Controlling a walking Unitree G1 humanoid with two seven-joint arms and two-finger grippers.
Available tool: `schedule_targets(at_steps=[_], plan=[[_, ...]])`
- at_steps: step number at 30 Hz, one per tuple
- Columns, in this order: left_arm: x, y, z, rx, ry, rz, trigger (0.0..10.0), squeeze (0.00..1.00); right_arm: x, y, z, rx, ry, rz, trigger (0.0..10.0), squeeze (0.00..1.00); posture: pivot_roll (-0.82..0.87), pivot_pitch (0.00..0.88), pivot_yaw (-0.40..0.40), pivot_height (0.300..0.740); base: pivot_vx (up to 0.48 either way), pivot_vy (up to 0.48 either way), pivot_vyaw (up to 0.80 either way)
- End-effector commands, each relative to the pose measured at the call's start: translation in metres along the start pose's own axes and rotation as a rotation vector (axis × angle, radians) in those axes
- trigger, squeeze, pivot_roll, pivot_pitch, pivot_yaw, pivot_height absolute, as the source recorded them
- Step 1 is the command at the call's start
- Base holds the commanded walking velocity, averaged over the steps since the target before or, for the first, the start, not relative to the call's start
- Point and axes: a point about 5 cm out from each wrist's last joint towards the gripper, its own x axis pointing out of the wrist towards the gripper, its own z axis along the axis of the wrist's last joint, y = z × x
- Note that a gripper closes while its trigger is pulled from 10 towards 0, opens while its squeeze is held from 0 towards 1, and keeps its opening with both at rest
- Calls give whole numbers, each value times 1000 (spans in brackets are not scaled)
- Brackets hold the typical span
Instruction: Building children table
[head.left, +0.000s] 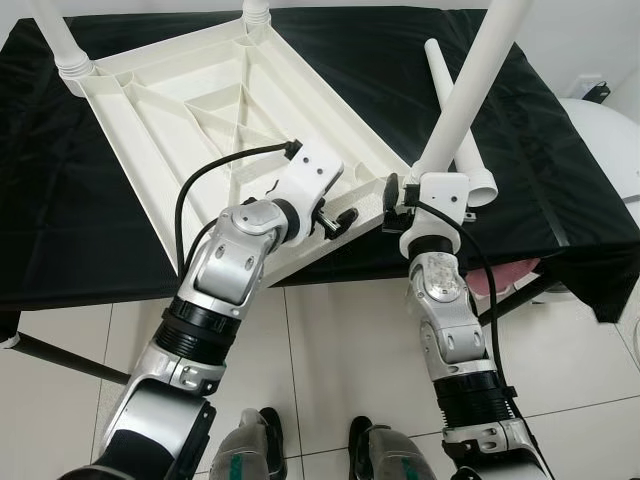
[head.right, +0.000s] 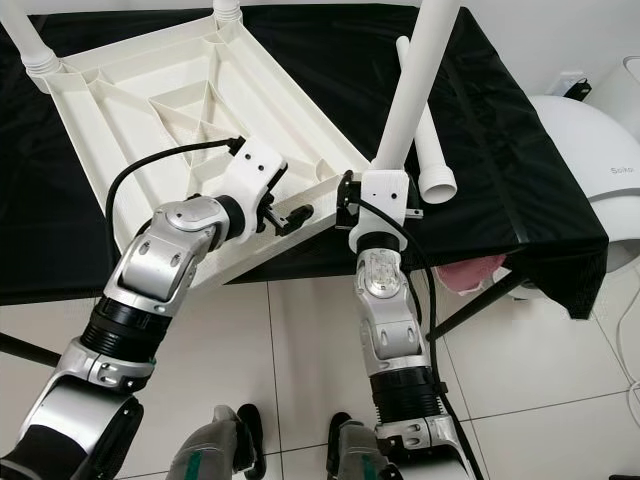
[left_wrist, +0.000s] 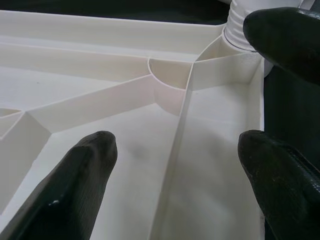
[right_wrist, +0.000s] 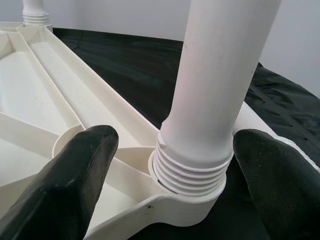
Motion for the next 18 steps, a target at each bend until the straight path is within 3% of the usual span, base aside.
schedule_targets(at_steps=[1,18], plan=[[2,1,0,10,5,32,10000,0,-3,-2,-2,-2,11,-2,10000,0,-70,199,6,740,0,0,0],[4,8,-4,30,17,33,10000,0,-14,-14,-3,-17,22,-39,10000,0,-81,199,29,740,0,0,0]])
